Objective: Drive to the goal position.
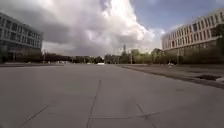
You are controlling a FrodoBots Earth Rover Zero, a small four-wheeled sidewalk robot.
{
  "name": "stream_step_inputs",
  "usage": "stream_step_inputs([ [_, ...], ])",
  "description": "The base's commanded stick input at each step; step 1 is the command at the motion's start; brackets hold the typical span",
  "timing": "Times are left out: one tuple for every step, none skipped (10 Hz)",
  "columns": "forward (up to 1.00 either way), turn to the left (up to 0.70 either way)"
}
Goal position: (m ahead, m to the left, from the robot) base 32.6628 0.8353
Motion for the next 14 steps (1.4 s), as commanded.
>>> stream_step_inputs([
  [0.7,0.0],
  [0.7,0.0],
  [0.7,0.0],
  [0.7,0.0],
  [0.7,0.0],
  [0.7,0.0],
  [0.7,0.0],
  [0.7,0.0],
  [0.7,0.0],
  [0.7,0.0],
  [0.7,0.0],
  [0.7,0.0],
  [0.7,0.0],
  [0.7,0.0],
])
